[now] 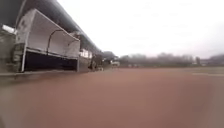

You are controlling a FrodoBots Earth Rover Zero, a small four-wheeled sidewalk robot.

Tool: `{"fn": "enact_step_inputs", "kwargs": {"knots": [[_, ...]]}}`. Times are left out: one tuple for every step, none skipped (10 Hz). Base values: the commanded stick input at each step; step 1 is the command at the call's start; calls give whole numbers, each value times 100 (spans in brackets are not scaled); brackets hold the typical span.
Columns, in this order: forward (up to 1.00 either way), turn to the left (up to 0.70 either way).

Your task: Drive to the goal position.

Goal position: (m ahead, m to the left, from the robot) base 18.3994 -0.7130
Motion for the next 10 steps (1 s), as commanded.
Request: {"fn": "enact_step_inputs", "kwargs": {"knots": [[100, 0], [100, -33], [100, -36], [100, -36], [100, -36], [100, -36], [100, -36], [100, -36], [100, -36], [100, 0]]}}
